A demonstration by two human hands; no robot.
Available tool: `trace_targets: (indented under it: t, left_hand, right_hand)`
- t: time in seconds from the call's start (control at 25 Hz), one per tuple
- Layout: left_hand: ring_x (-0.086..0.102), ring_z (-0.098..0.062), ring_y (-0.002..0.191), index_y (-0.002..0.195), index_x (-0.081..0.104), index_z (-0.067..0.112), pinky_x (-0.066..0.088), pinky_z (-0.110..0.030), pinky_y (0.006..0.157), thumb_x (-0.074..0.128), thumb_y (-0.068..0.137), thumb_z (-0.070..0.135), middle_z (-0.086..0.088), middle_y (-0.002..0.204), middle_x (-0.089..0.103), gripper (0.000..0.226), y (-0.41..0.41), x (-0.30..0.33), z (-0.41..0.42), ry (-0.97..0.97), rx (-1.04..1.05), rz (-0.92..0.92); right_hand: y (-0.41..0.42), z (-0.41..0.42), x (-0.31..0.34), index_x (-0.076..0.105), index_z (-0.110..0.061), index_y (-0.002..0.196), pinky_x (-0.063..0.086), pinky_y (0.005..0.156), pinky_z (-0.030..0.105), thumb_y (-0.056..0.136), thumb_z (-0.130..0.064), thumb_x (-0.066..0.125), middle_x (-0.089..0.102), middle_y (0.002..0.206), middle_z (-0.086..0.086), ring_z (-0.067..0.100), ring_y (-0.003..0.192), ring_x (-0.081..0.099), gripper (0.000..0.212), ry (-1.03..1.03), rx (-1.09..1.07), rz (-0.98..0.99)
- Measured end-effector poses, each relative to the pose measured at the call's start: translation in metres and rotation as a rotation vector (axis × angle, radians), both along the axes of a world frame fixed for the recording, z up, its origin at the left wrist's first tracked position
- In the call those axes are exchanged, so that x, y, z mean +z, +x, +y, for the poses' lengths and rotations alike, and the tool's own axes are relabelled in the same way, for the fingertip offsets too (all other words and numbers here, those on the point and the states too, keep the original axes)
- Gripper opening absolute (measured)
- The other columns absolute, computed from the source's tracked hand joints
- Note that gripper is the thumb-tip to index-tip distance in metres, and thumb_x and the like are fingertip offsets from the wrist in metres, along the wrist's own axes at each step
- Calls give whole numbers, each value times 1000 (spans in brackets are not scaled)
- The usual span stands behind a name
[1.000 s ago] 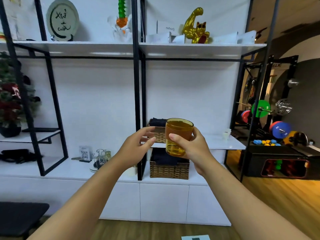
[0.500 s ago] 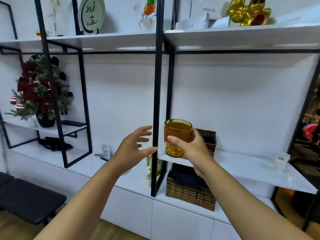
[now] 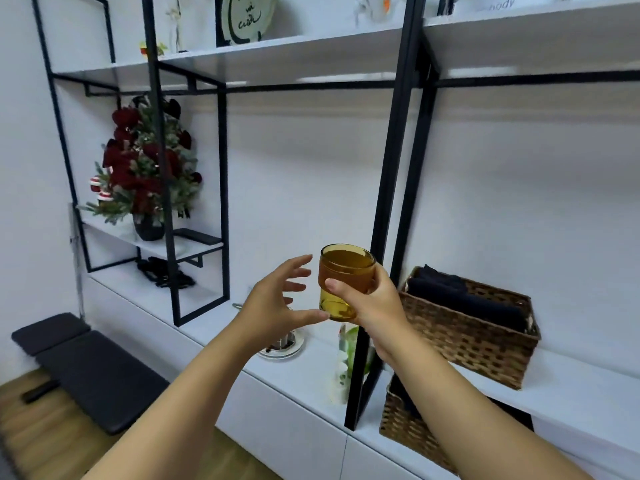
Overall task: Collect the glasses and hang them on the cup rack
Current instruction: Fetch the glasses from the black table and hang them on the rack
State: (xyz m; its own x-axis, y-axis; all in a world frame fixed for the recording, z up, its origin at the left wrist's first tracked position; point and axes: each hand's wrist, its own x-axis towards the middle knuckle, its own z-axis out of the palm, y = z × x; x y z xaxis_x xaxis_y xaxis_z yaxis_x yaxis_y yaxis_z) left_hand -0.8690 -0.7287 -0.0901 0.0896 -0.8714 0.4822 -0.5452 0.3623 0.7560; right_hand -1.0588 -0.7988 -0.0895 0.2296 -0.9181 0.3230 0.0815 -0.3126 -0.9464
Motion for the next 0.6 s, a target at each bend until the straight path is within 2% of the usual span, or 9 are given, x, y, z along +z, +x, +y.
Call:
trace_targets:
  t: [0.12,0.24,0.44,0.6]
  left_hand:
    - [59,1,117,152,34,53,54,-22,91,97,66,41,25,138,56,108,41,-5,-43,-22,-10,1]
    - [56,7,117,151,27,62,52,-21,92,96,67,42,32,136,53,110,84,-5,-90,-44,5,5]
    - [58,1,121,153,28,58,53,-27,96,95,69,41,27,141,53,108,147,-1,-159,-68,24,12]
    - [57,-1,126,155,24,57,52,-27,96,97,66,40,27,151,43,116,188,0,-222,-61,16,26]
  right_hand:
    - [55,-45,2,66,-44,118,65,87,45,63,-48,98,77,112,-15,7,103,74,64,-3,25,-1]
    - [111,-90,8,65,-42,120,65,87,46,62,-50,98,77,114,-12,12,106,74,67,-2,24,-34]
    - [176,-160,7,66,-41,120,65,84,49,62,-46,98,76,114,-11,15,107,74,66,-5,63,-51]
    - [224,-225,4,64,-43,123,64,90,46,62,-50,95,75,117,-13,11,110,72,68,-24,72,-42]
